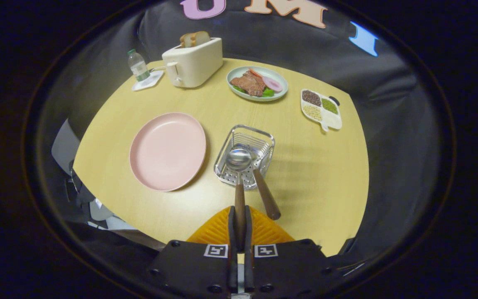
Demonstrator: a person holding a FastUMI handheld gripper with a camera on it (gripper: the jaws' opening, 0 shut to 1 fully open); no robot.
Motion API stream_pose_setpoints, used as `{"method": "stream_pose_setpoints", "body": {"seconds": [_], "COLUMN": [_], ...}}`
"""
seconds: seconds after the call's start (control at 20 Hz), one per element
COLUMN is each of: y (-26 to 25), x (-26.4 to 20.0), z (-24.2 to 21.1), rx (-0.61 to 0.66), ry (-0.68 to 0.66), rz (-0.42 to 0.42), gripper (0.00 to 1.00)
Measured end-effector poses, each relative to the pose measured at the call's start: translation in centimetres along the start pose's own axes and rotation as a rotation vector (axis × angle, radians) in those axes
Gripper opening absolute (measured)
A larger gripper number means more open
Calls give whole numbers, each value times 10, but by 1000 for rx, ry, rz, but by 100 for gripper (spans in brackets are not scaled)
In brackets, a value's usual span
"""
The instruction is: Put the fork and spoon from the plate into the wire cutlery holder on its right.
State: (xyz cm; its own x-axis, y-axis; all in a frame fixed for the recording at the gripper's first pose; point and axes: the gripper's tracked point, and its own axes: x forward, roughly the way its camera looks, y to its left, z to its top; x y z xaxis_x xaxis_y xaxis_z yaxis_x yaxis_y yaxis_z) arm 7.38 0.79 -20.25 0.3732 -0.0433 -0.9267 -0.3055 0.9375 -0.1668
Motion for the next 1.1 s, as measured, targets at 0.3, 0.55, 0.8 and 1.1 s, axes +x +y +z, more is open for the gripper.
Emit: {"method": "stream_pose_setpoints", "body": {"seconds": [0.3,0.55,0.8,1.1], "y": [7,18,15,37], "x": [1,-12,-31,-68], "z": [4,14,17,24], "rx": [21,73,75,144], "ry": [-8,-86,-221,-455], "rz": [36,86,58,58], "gripper": [22,57,92,99]}}
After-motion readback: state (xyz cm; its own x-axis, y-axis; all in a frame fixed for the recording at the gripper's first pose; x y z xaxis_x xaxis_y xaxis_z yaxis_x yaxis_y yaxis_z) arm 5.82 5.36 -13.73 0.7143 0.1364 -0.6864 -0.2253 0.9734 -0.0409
